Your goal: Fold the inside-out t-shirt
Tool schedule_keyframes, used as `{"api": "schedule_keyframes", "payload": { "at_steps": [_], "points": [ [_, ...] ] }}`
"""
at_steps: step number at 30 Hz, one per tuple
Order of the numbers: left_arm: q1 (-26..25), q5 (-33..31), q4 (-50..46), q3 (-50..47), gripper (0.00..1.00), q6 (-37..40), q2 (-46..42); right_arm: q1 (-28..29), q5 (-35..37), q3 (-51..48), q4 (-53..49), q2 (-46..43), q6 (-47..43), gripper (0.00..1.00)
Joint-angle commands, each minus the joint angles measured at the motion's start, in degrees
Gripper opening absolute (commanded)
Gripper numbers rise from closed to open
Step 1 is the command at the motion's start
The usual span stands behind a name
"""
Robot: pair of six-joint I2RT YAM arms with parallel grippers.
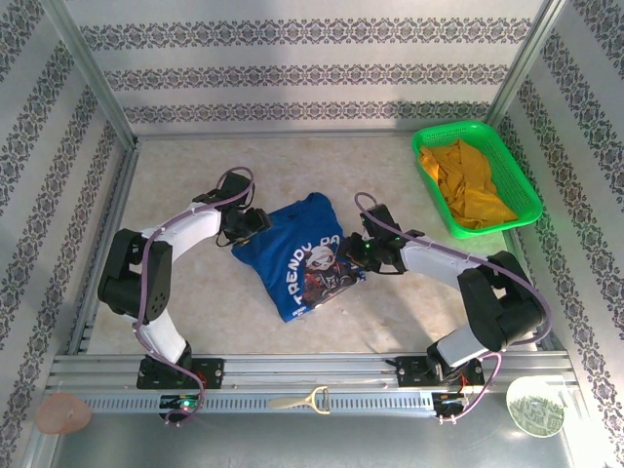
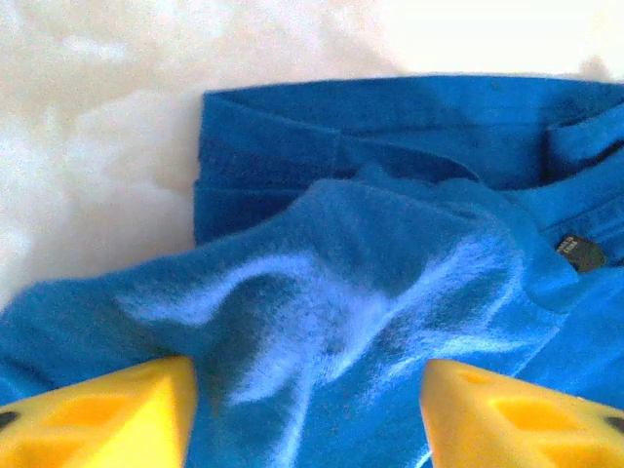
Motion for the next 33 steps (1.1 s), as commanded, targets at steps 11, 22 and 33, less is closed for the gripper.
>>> {"api": "schedule_keyframes", "payload": {
  "at_steps": [11, 22, 33],
  "points": [
    [0.6, 5.1, 10.6, 0.3, 0.25, 3.8, -4.2, 0.2, 2.5, -7.6, 1.5, 0.7, 4.4, 0.32],
    [0.5, -5.8, -9.9, 0.5, 0.72, 2.2, -5.5, 0.2, 6.9, -9.8, -0.5, -4.4, 7.0, 0.31],
    [-2.2, -2.3, -0.6, -0.4, 0.79, 2.0, -0.2, 0.3, 6.5, -10.8, 0.1, -4.1, 7.6, 0.31]
  ]
}}
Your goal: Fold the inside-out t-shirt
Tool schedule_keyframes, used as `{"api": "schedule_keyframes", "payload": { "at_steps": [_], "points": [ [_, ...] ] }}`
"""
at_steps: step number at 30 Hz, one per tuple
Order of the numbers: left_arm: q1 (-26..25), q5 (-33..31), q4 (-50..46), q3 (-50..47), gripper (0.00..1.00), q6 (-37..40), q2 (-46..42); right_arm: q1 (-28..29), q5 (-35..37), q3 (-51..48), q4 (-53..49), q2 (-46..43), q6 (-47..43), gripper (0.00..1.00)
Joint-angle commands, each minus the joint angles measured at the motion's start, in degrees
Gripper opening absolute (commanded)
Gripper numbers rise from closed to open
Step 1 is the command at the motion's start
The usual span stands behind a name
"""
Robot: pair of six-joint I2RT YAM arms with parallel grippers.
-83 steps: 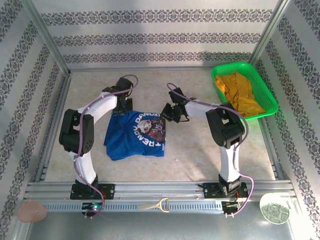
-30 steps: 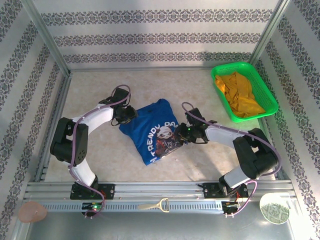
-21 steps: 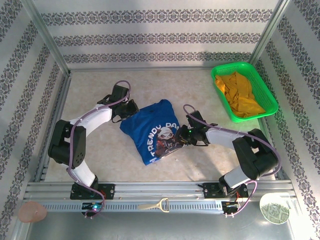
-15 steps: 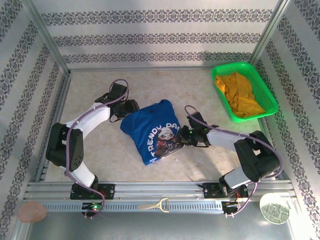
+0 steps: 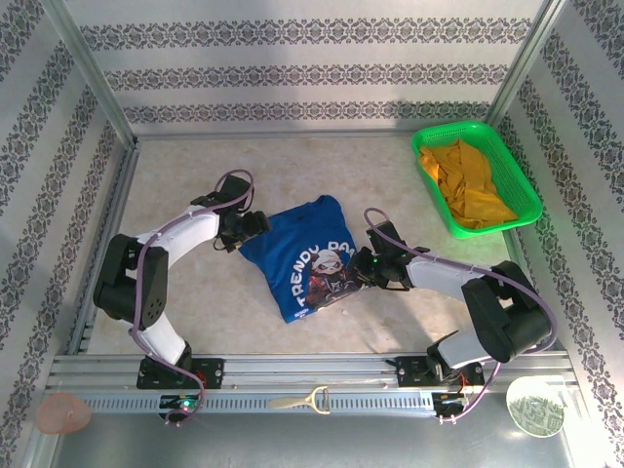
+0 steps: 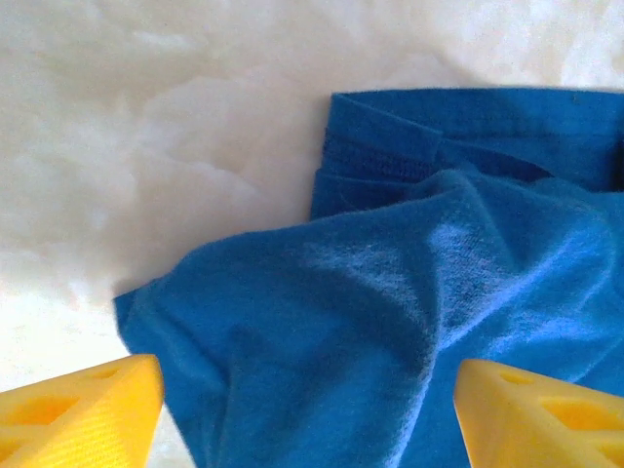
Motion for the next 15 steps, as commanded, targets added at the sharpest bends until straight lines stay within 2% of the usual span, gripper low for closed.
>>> {"api": "schedule_keyframes", "payload": {
  "at_steps": [1, 5, 6, 8, 11, 13, 15],
  "points": [
    [-1.4, 0.9, 2.6, 0.9, 0.79, -0.6, 2.0, 0.3, 2.6, -2.0, -3.5, 0.1, 0.9, 0.3],
    [-2.4, 0.9, 4.0, 0.6, 0.79, -1.1, 3.8, 0.3, 2.7, -2.0, -3.5, -0.2, 1.1, 0.3],
    [-2.5, 0.8, 4.5, 0.4, 0.76, -1.2, 4.1, 0.3, 2.8, -1.9, -3.4, -0.2, 1.2, 0.3],
    [-2.6, 0.6, 5.4, 0.6, 0.6, -1.1, 4.6, 0.3, 2.9, -1.9, -3.4, -0.2, 1.4, 0.3],
    [-2.7, 0.1, 4.5, 2.5, 0.19, -0.2, 3.6, 0.3, 3.2, -2.2, -3.6, -0.2, 1.6, 0.3],
    [-2.7, 0.2, 3.8, 4.4, 0.03, 0.6, 2.4, 0.3, 3.4, -2.6, -3.6, -0.2, 2.1, 0.3],
    [-2.7, 0.9, 3.4, 5.7, 0.0, 1.0, 1.2, 0.3, 3.7, -3.0, -3.6, -0.3, 2.6, 0.29]
  ]
}}
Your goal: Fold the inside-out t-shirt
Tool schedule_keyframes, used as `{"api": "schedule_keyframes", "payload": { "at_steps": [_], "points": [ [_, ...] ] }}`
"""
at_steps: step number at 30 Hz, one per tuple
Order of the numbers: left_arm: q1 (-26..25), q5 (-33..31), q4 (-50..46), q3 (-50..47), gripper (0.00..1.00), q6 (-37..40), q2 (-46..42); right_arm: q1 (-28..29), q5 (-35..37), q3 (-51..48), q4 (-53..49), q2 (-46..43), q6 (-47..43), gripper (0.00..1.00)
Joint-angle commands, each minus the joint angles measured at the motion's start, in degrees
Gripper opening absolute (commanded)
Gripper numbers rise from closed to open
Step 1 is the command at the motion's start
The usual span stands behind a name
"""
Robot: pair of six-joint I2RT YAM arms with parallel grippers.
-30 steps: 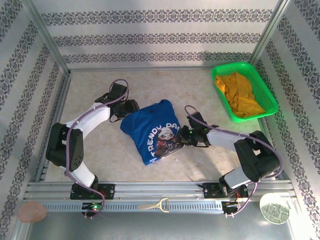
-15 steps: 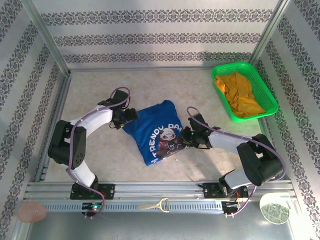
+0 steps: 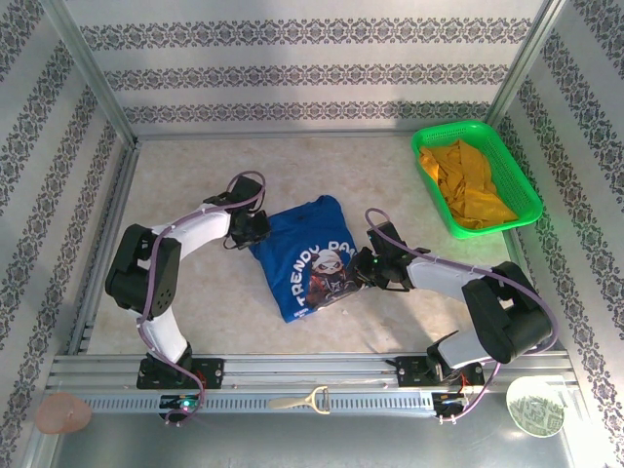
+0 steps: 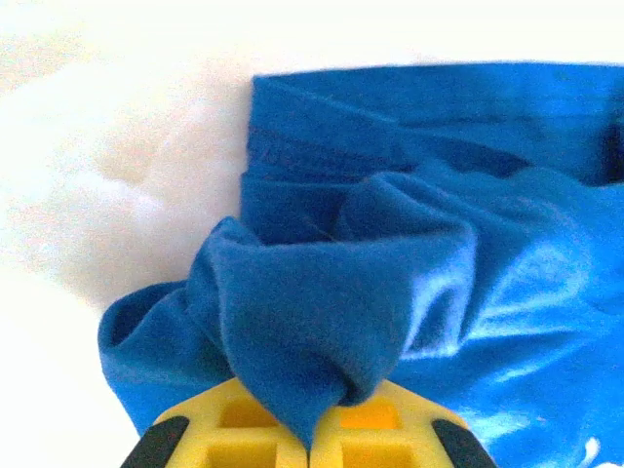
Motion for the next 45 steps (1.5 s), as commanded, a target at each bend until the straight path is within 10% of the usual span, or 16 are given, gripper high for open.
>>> {"api": "schedule_keyframes", "payload": {
  "at_steps": [1, 16, 23, 26, 30, 37, 45],
  "points": [
    [-0.6, 1.0, 0.8, 3.3, 0.0, 1.0, -3.6, 0.3, 3.4, -2.4, -4.4, 0.0, 1.5, 0.29],
    [4.5, 19.6, 72.5, -22.3, 0.0, -18.9, 3.8, 0.4, 4.3, -3.7, -4.8, 0.0, 3.4, 0.27],
    [7.4, 10.6, 64.7, -30.8, 0.0, -17.2, -2.3, 0.3, 4.9, -3.8, -5.5, -0.4, 3.3, 0.27],
    [8.8, 9.6, 57.6, -30.5, 0.37, -14.7, -4.9, 0.3, 4.9, -3.9, -5.7, -0.2, 3.2, 0.27],
    [9.7, 12.4, 49.3, -25.5, 0.56, -9.8, -7.8, 0.3, 4.7, -3.9, -5.7, 0.2, 3.0, 0.27],
    [4.6, 14.3, 31.6, -13.9, 0.59, -4.0, -14.4, 0.3, 4.8, -3.4, -5.8, 0.5, 2.8, 0.26],
    [-0.4, 10.4, 42.2, -19.3, 0.61, -8.7, -4.1, 0.8, 5.2, -4.7, -5.6, -0.4, 3.6, 0.26]
  ]
}}
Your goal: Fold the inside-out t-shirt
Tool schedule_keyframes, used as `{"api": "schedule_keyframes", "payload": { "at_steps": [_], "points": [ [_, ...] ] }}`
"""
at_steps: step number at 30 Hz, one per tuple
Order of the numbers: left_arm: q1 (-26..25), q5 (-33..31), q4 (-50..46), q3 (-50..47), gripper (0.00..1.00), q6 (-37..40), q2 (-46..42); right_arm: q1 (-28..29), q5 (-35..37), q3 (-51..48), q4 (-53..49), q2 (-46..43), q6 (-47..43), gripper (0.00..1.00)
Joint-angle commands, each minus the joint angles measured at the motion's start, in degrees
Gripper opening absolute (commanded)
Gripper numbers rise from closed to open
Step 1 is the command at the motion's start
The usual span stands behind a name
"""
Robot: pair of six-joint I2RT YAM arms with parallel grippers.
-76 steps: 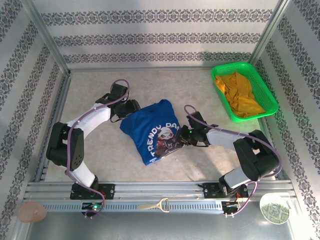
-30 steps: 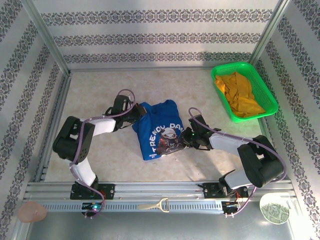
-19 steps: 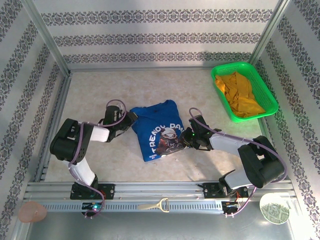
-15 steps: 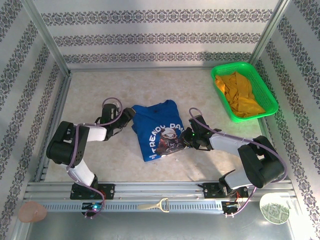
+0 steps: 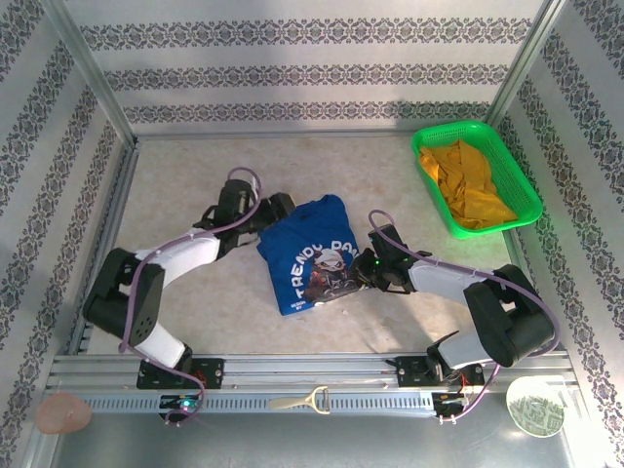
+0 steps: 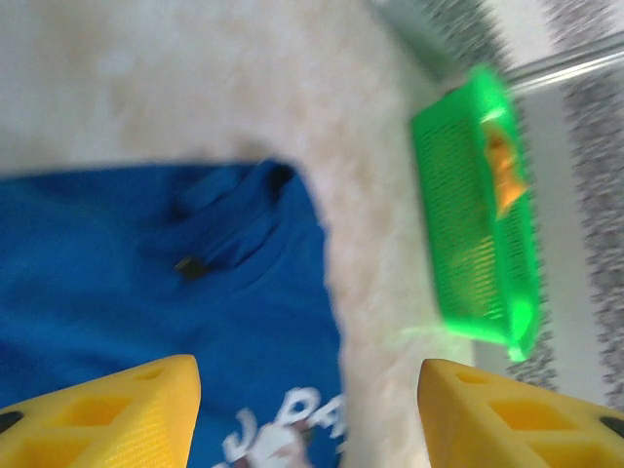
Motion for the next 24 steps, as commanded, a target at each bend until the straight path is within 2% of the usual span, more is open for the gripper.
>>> {"api": "schedule_keyframes", "payload": {
  "at_steps": [1, 8, 12, 15, 19, 24],
  "points": [
    [1.8, -2.1, 2.4, -2.2, 0.61, -1.0, 6.7, 1.0, 4.2, -3.7, -6.9, -0.2, 1.0, 0.26],
    [6.6, 1.5, -4.4, 12.4, 0.61, 6.5, 19.2, 6.5, 8.4, -8.2, -10.0, -10.0, 8.5, 0.26],
    [8.7, 6.2, -7.6, 19.9, 0.62, 8.5, 22.8, 4.0, 7.9, -6.8, -11.0, -14.0, 5.6, 0.28],
    [8.8, 7.9, -11.7, 21.8, 0.62, 9.9, 18.8, -0.7, 5.1, -3.4, -13.6, -16.4, -0.7, 0.29],
    [7.7, 10.7, -16.7, 18.2, 0.66, 6.8, 8.9, -5.6, -1.2, 0.1, -15.0, -18.7, -7.6, 0.3],
    [1.0, 14.5, -18.1, 8.2, 0.68, 3.2, -1.8, -7.2, -10.7, 2.2, -9.4, -15.0, -11.3, 0.31]
  ]
}}
